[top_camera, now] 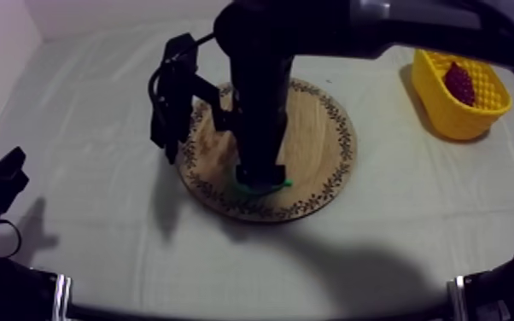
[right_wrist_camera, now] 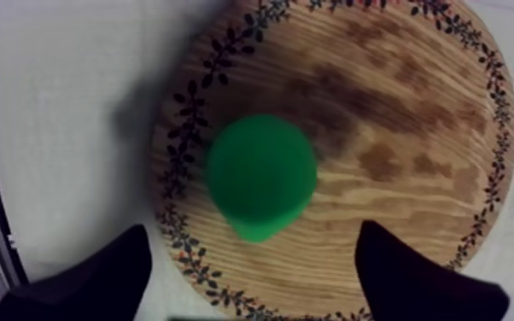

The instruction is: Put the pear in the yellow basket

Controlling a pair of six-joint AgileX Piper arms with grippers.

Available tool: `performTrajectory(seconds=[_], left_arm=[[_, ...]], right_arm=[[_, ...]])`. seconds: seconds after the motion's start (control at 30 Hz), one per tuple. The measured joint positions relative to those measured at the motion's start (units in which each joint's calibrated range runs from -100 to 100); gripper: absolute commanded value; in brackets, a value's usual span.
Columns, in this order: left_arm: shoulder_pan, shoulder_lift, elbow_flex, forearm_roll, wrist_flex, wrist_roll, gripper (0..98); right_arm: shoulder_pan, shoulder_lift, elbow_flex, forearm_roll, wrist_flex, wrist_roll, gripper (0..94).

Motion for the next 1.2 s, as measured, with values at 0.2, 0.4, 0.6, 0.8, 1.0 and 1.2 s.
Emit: performTrajectory(seconds=[0.2,0.4,0.6,0.8,1.0,1.2], left_arm=[[0.0,0.0,0.0,0.0,0.0,0.0,0.1],[0.0,0.0,0.0,0.0,0.0,0.0,0.1],[0.0,0.0,0.0,0.0,0.0,0.0,0.1],[0.0,0.0,0.0,0.0,0.0,0.0,0.1],[0.0,0.0,0.0,0.0,0.0,0.0,0.1],[0.0,0.0,0.0,0.0,0.0,0.0,0.1]], right_arm=[[0.9,4.1,-0.1,-0.4,-1.7,0.1,66.6],[1.8,8.7,-0.5,0.0,-3.2,0.5,65.4],[2.1,12.1,-1.9,-0.5,-3.3,1.6,62.8],[1.7,13.2,-2.2,-1.6,-3.3,2.6,48.3],[1.5,13.7,-2.5,-2.3,-3.9,3.2,34.4],[2.1,12.3,-2.7,-1.5,-5.7,3.1,31.9]])
